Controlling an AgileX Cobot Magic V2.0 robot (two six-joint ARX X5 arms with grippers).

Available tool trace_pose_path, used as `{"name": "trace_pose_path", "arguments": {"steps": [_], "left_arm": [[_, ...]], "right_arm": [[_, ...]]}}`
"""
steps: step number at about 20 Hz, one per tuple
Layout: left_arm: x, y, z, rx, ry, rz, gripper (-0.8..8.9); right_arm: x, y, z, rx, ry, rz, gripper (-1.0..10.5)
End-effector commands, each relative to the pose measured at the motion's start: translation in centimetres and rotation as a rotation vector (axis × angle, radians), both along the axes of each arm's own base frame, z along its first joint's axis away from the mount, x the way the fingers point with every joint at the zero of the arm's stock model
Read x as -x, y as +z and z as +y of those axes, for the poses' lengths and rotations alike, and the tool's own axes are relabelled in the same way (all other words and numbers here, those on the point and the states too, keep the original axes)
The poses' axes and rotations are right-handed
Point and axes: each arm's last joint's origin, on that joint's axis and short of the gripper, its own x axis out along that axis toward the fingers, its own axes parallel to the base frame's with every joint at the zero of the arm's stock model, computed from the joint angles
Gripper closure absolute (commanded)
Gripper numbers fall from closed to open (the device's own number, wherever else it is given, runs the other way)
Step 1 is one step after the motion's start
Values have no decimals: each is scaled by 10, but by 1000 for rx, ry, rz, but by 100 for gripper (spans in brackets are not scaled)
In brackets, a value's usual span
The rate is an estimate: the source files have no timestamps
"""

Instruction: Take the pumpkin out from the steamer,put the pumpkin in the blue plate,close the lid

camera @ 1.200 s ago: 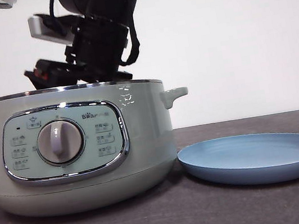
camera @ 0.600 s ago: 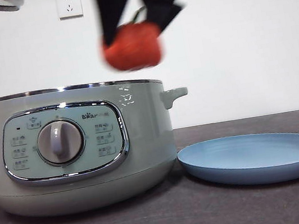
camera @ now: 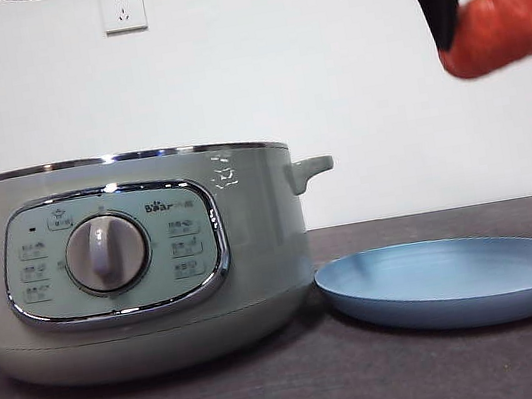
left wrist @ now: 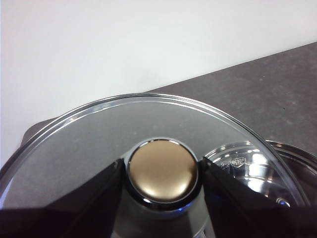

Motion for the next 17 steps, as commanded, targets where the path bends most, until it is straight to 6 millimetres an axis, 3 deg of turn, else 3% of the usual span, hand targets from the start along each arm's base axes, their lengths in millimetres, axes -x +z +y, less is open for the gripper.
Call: {"name": "trace_pose_path", "arguments": {"steps": [1,4,7,15,17], "left_arm": [[4,12,2,30,-1,-76,822],[5,12,1,38,-27,-73,822],[5,12,1,48,-47,-69,822],[5,12,1,48,-47,-69,822],[5,12,1,48,-47,-69,822]], "right_arm": [[4,-34,-1,-38,2,-23,954],[1,-67,3,-151,83,10,954],[-7,-88,10,-235,174,28,951],[-31,-139,22,-144,215,162,940],[-33,-146,23,-134,208,187,837]]}}
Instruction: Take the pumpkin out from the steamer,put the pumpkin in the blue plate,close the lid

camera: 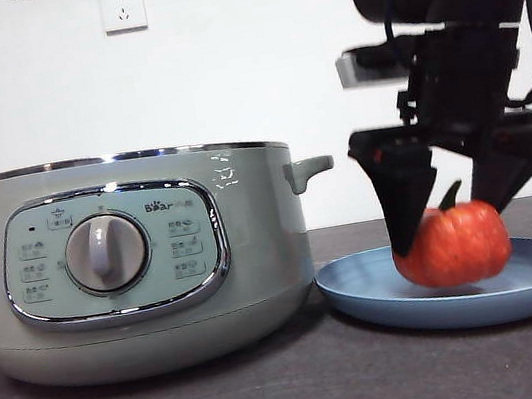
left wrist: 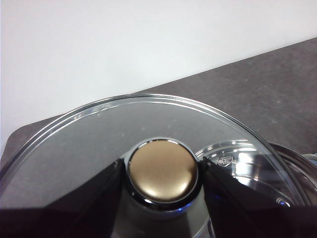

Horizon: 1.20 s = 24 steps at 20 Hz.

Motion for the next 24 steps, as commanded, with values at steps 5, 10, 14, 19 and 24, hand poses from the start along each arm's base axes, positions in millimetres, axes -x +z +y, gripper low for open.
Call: {"name": "trace_pose_path", "arguments": {"steps": [5,10,14,19,24], "left_arm": [[5,12,2,36,3,-76,822],[4,12,2,36,1,-75,822],[-12,5,-8,48,-52,-9,822],[-52,-17,-33,32,-180,152,822],[-94,-42,-58,49,-259,262,822]], "right_arm": [[0,-8,0,10,-13,28,337],[1,-3,0,-11,-43,21,337],[13,30,-7,-70,-42,-75,348],[42,88,-25,-183,-44,-273,349],[68,125,-46,-264,-68,-420,349]]}}
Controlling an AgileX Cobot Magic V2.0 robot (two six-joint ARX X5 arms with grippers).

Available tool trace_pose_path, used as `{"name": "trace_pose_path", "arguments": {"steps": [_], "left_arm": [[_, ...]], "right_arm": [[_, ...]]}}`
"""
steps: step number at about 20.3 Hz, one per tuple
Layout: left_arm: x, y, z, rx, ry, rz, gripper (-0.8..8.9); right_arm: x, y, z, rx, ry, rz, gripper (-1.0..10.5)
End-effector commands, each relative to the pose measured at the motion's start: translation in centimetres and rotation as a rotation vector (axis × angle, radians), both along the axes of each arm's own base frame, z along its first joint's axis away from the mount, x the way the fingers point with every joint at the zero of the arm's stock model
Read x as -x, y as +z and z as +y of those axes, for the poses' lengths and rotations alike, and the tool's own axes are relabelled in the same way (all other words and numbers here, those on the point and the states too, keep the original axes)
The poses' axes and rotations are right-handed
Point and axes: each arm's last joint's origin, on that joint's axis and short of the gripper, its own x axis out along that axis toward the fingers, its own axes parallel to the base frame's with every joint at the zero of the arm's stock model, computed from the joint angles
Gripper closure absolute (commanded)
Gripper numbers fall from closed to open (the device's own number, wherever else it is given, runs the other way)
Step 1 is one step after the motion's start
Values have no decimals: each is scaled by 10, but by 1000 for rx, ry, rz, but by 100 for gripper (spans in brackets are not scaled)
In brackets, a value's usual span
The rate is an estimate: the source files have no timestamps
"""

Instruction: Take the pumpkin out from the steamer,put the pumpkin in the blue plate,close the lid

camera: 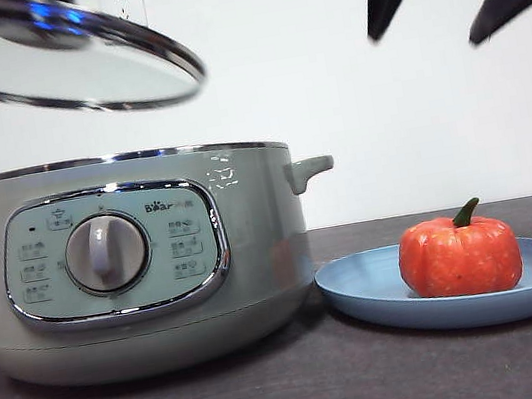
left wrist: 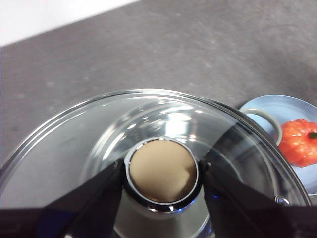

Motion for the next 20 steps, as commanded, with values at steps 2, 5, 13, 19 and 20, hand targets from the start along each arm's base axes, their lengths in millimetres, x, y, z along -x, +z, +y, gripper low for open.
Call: {"name": "trace_pose_path", "arguments": {"steps": [2,5,13,19,20], "left_arm": [[-17,0,-13,58,-50,-33,822],[-28,-9,-24,51,-69,-15,822],[-42,-28,-36,19,-79,47,822],[-45,-34,-38,3,-80,80,822],[-45,-35,-37,0,-80,85,822]], "right_arm": [[9,9,-11,-13,-49,-41,349],[13,11,-19,20,-107,-53,349],[13,10,-21,28,-117,-42,349],[12,10,-23,28,-128,-41,349],[12,10,-23,28,-128,-41,349]]}}
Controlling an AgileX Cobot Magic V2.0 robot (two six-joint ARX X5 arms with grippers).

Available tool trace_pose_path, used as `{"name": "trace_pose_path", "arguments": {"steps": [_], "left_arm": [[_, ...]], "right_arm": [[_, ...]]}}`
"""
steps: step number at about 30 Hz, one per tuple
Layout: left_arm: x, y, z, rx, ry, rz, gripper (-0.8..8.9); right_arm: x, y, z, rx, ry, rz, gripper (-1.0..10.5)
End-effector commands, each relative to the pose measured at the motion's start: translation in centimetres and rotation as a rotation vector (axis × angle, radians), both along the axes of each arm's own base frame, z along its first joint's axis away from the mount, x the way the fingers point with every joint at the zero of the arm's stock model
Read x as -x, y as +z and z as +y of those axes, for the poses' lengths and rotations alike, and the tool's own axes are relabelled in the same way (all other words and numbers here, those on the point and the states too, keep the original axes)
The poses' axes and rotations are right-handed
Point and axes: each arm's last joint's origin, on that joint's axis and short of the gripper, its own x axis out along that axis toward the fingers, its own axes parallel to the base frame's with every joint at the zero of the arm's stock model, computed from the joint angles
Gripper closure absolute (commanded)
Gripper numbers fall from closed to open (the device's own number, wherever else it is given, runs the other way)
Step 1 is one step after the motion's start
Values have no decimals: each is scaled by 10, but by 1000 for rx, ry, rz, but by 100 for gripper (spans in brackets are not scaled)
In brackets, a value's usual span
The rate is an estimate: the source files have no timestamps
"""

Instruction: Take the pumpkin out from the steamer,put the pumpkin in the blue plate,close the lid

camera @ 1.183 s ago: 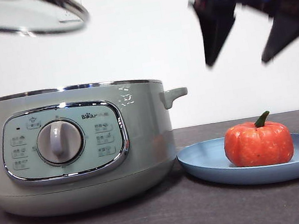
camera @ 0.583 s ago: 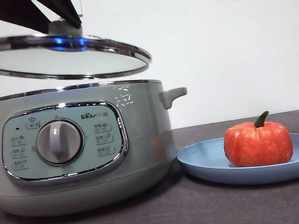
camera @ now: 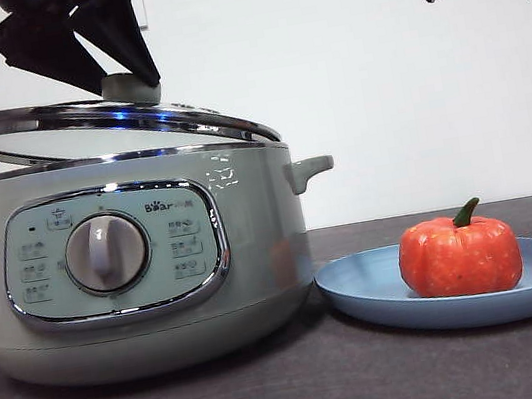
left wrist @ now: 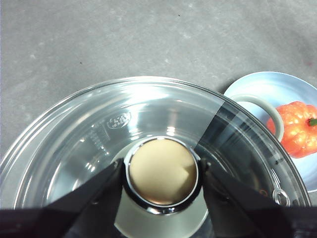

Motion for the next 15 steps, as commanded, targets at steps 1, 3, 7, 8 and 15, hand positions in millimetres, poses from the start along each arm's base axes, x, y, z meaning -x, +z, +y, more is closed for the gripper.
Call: {"name": "trace_pose_path", "arguments": {"steps": [1,3,7,8,15], "left_arm": [[-1,7,-2,19,-4,-28,822],[-2,4,-3,11,-3,-14,822],[-6,-4,-6,-5,-10,22,822],[-7,-7,-8,-3,-24,35,822],[-6,-12,-10,-19,-37,79,822]], "right_arm": [[0,-2,0,-3,-7,1,349],[-1,-2,-1,-3,-11,2,349],[-1,-2,-1,-3,-10,3,349],[-1,-2,-1,-3,-10,3,349],[0,-2,-1,-2,-9,6,350]]}}
